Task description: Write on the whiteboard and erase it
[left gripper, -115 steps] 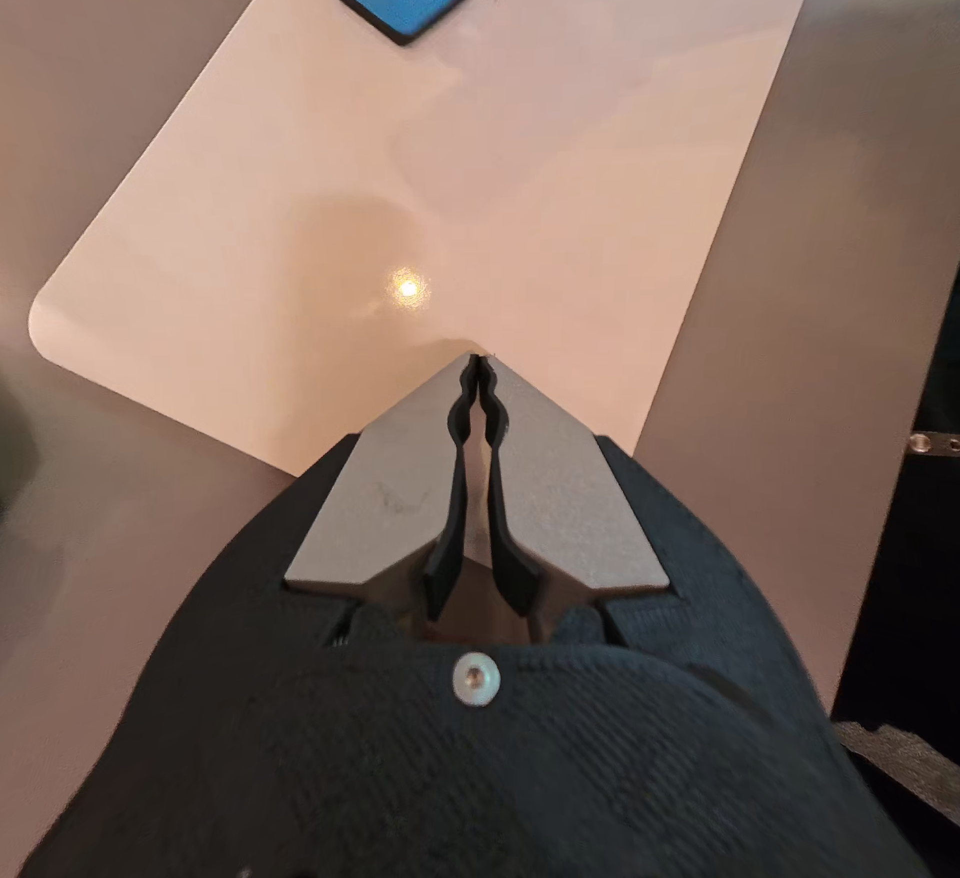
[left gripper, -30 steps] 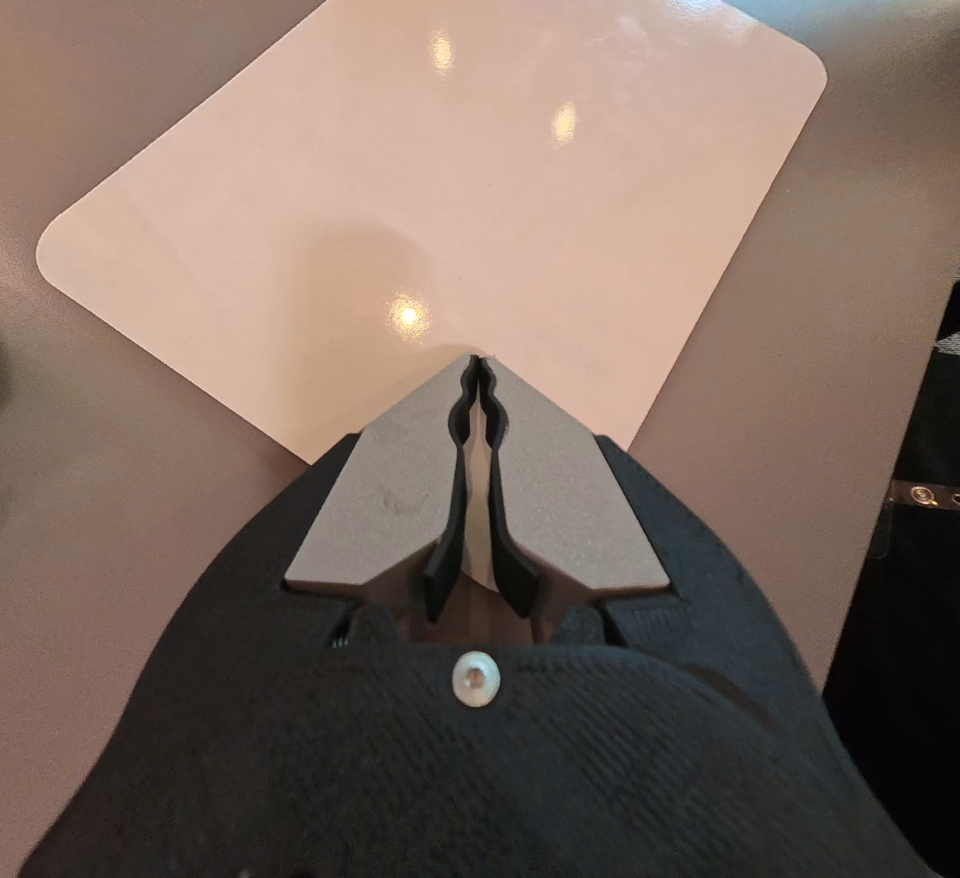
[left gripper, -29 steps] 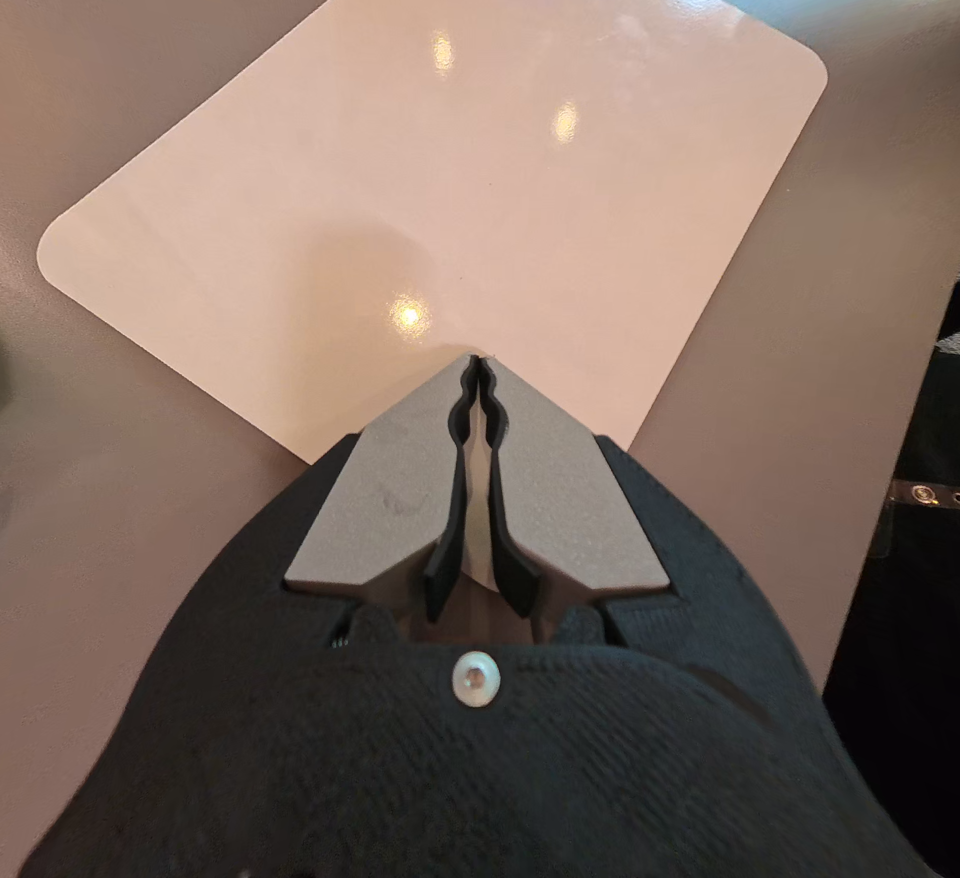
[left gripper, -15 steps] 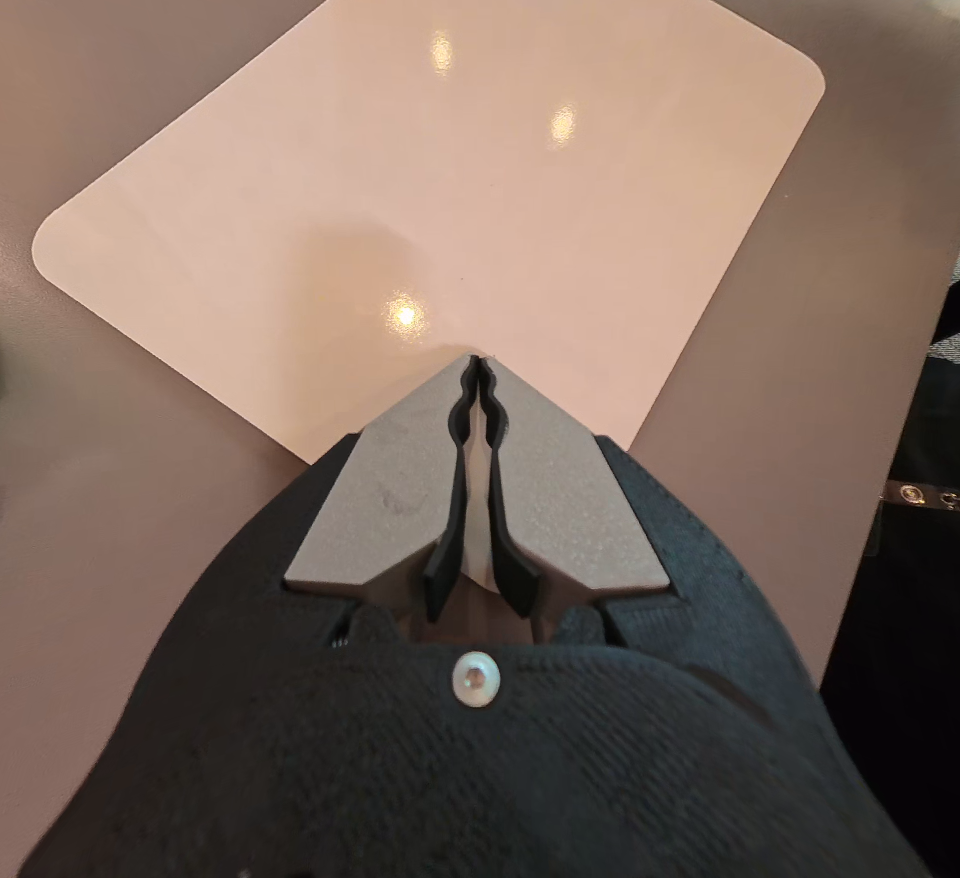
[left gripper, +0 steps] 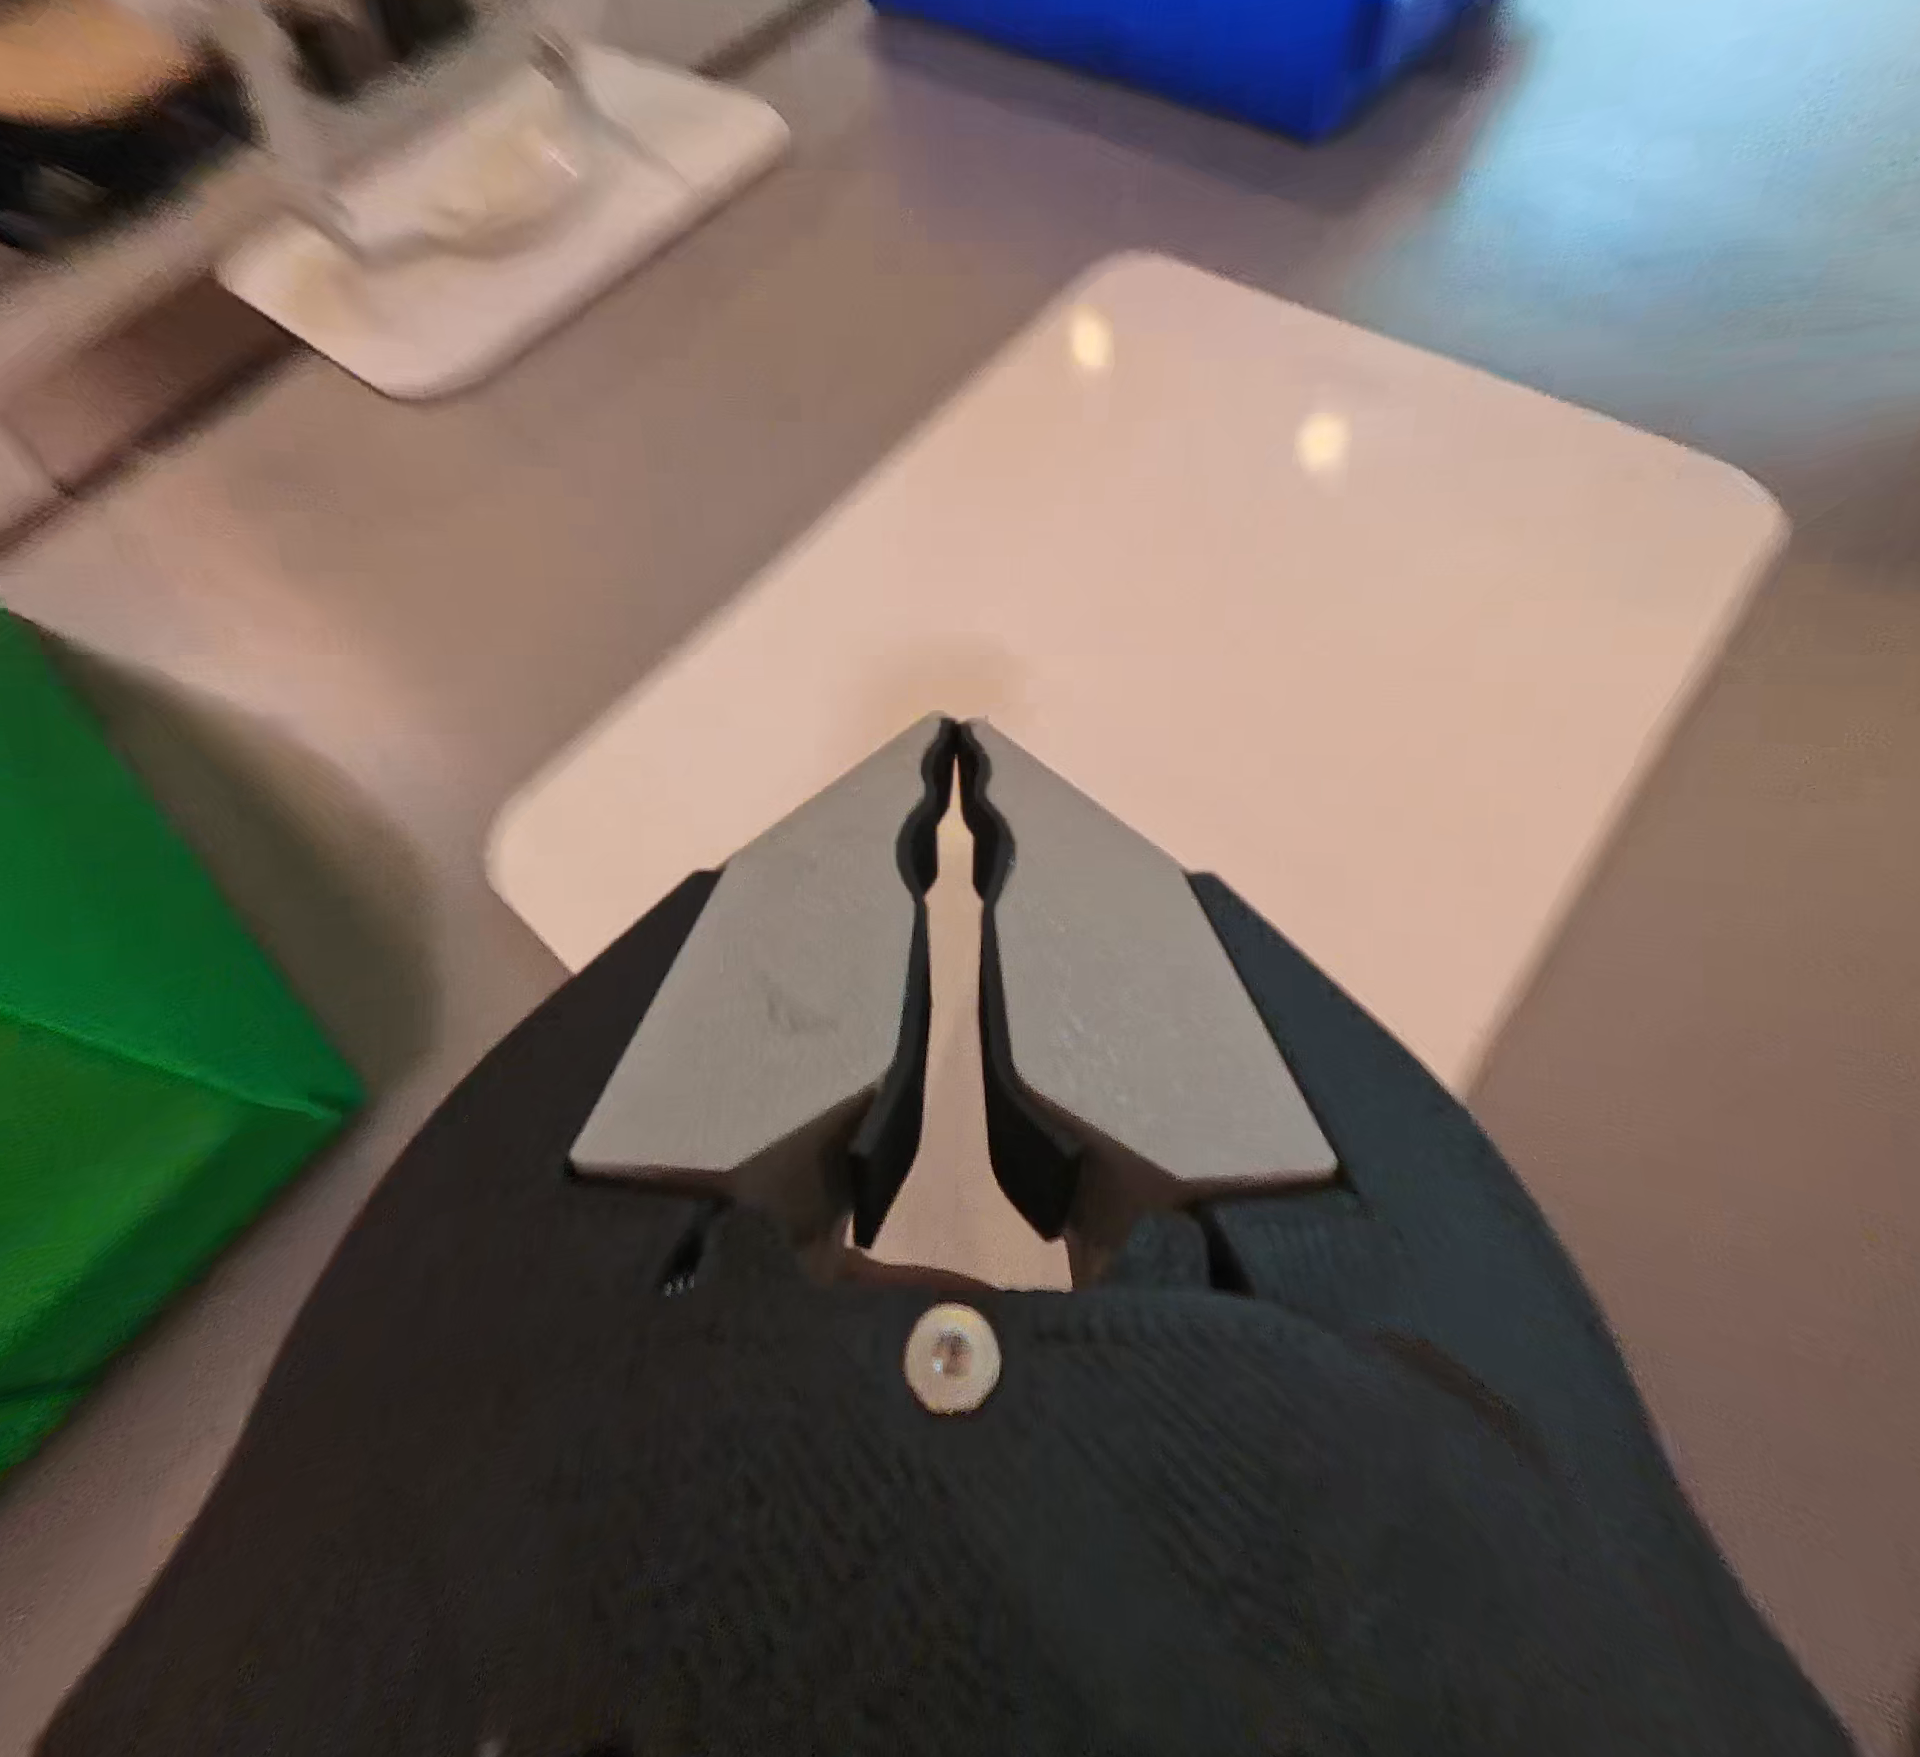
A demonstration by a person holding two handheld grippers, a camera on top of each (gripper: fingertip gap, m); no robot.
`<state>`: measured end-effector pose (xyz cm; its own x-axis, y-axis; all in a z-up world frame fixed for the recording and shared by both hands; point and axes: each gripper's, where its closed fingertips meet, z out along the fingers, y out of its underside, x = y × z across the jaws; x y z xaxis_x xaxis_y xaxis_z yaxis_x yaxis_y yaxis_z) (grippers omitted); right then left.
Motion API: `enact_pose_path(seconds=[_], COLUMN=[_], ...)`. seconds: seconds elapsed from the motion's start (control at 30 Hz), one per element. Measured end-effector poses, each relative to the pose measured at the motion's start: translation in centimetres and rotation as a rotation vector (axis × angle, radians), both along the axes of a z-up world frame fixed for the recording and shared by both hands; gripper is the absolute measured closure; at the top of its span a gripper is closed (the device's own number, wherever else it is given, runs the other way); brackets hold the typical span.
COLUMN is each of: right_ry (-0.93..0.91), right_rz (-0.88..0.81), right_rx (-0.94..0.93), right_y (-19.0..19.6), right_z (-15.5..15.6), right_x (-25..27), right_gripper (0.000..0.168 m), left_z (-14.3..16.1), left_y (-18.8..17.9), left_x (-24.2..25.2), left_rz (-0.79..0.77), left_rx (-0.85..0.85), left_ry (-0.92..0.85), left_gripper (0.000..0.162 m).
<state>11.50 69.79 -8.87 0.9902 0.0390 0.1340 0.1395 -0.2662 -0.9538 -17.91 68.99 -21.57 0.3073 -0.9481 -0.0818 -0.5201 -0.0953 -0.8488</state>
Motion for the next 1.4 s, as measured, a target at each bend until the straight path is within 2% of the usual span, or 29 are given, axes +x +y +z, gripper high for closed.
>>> enact_pose_path(seconds=[0.1, 0.2, 0.3, 0.37, 0.4, 0.43, 0.83, 0.93, 1.4], right_ry=[-0.018, -0.002, 0.019, -0.003, 0.001, 0.012, 0.046, 0.051, 0.03], right_rz=[0.113, 0.148, 0.203, 0.187, 0.187, 0.193, 0.207, 0.213, 0.238], right_rx=[0.113, 0.131, 0.027, -0.001, -0.014, -0.024, -0.079, -0.073, -0.076], right_y=[0.5, 1.6, 2.7, 3.1, 3.2, 3.3, 3.5, 3.5, 3.4], right_z=[0.0, -2.7, -6.2, -7.7, -8.2, -8.6, -11.0, -11.0, -11.2], right_x=[-6.2, -9.9, -12.4, -12.4, -12.4, -12.5, -12.2, -12.3, -13.1], right_gripper=[0.108, 0.11, 0.107, 0.106, 0.106, 0.106, 0.104, 0.103, 0.102], left_z=[2.5, 2.9, 3.2, 2.7, 2.3, 1.8, 0.5, -0.3, -0.3], left_y=[4.0, 7.2, 8.8, 8.9, 8.7, 8.5, 8.6, 8.5, 8.7], left_x=[2.3, 4.7, 7.0, 8.2, 8.5, 8.6, 6.4, 6.6, 6.6], left_rz=[0.12, 0.208, 0.248, 0.239, 0.23, 0.223, 0.257, 0.25, 0.258], left_rx=[0.163, 0.213, 0.228, 0.222, 0.225, 0.236, 0.218, 0.237, 0.256], left_ry=[-0.039, -0.067, -0.124, -0.122, -0.102, -0.083, -0.086, -0.043, -0.033], left_gripper=[0.162, 0.162, 0.162, 0.162, 0.146, 0.142, 0.138, 0.138, 0.139])
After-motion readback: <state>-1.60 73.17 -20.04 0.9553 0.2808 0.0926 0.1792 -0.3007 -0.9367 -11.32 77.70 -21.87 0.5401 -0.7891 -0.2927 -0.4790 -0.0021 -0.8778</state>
